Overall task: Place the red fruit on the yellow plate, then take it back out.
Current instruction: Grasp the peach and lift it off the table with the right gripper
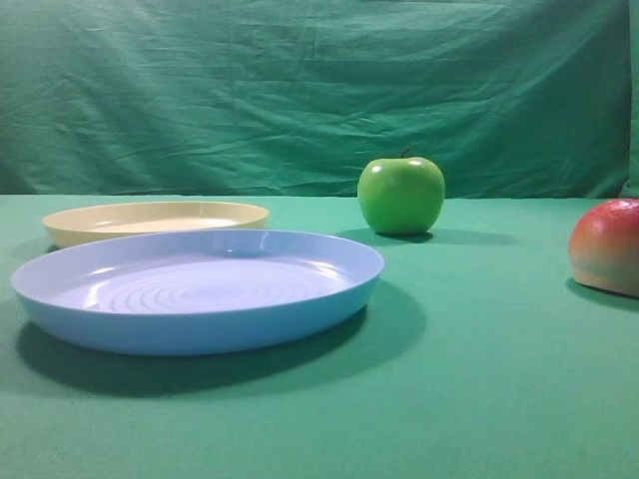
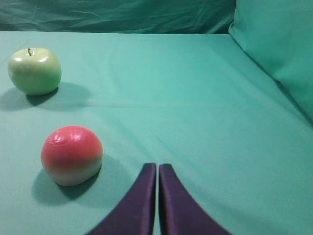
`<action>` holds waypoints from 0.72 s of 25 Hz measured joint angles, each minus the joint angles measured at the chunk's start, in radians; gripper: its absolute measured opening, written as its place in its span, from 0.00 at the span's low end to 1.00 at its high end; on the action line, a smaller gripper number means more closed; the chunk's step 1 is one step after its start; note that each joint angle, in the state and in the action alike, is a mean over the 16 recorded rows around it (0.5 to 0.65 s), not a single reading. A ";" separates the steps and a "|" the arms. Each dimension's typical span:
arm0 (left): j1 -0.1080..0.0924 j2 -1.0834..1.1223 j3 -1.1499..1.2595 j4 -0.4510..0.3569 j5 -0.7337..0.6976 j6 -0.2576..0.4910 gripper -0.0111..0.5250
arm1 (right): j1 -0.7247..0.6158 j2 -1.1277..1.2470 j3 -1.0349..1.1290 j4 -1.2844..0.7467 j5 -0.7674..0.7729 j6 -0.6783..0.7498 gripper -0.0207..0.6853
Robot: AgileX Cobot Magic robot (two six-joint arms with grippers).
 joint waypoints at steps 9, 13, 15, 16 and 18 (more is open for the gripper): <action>0.000 0.000 0.000 0.000 0.000 0.000 0.02 | 0.000 0.000 0.000 0.000 0.000 0.000 0.03; 0.000 0.000 0.000 0.000 0.000 0.000 0.02 | 0.000 0.000 0.000 0.000 0.000 0.000 0.03; 0.000 0.000 0.000 0.000 0.000 0.000 0.02 | 0.000 0.000 0.000 0.000 0.000 0.000 0.03; 0.000 0.000 0.000 0.000 0.000 0.000 0.02 | 0.000 0.000 0.000 0.000 0.000 0.000 0.03; 0.000 0.000 0.000 0.000 0.000 0.000 0.02 | 0.000 0.000 0.000 0.000 0.000 0.000 0.03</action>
